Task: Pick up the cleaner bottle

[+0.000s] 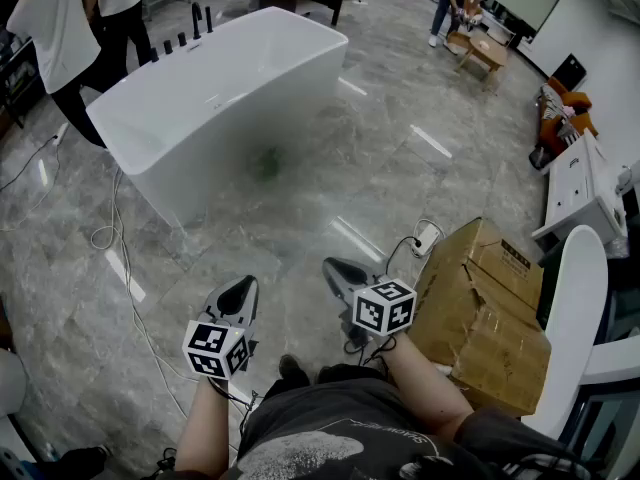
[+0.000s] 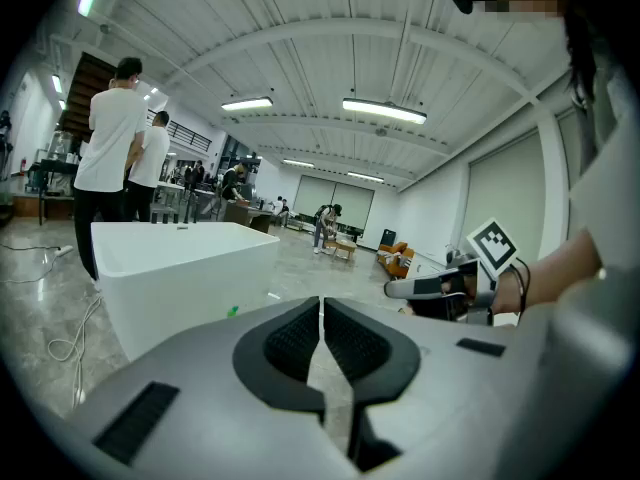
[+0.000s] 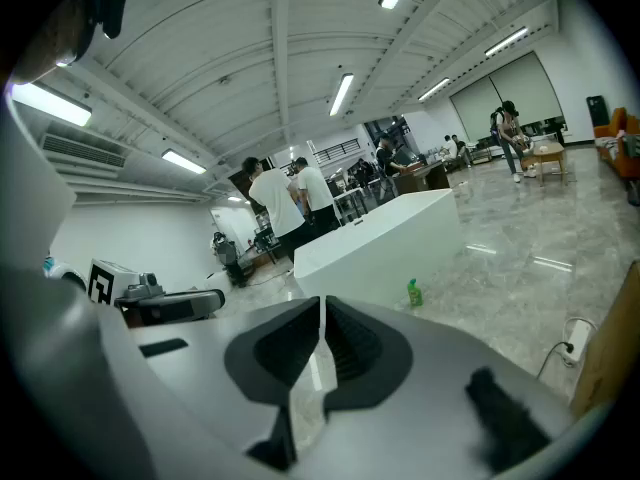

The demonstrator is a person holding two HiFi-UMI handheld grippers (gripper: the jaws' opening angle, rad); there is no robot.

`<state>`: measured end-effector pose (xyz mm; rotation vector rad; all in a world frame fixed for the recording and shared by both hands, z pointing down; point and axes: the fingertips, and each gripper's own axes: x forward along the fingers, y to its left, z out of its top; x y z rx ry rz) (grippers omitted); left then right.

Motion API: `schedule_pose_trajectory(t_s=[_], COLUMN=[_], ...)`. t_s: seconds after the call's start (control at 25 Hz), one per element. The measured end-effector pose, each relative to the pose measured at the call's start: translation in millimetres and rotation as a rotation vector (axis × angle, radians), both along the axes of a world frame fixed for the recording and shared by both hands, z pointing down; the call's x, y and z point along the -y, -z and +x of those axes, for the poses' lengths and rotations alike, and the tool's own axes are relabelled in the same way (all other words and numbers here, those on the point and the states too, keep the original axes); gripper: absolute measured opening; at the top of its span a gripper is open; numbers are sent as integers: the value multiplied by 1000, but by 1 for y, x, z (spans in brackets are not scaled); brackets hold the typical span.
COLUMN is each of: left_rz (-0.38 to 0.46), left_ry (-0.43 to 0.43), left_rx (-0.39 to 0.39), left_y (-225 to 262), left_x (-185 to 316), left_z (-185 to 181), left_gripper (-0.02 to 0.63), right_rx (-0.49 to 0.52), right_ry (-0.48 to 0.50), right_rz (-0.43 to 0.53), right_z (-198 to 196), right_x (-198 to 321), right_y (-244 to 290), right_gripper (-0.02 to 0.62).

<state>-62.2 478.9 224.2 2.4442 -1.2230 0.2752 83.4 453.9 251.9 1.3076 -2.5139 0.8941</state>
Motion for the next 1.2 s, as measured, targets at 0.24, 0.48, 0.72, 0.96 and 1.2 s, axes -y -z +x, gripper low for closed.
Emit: schedule_pose_trajectory(t_s=[0.24,0.48,0.72,0.96,1.2], left_rz=[7,13,25,39,27], left_ry=[0,-6,3,17,53], left_rx=[11,17,-3,-9,-15], left_y=[1,3,4,9,0], left_x=[-9,-20,-25,-17,-2], left_z=[10,12,2,-8,-14], left_gripper=[25,25,25,25,25], right_rx=[7,-4,-5,-4,13], right_ry=[19,38,-12,-74,-111], right_rz=[2,4,32,45,24], right_z=[3,1,3,15,25], right_x=[-10,-22,-28,-21,1], right_y=[2,4,11,17,2], right_gripper=[37,34,34,35,35])
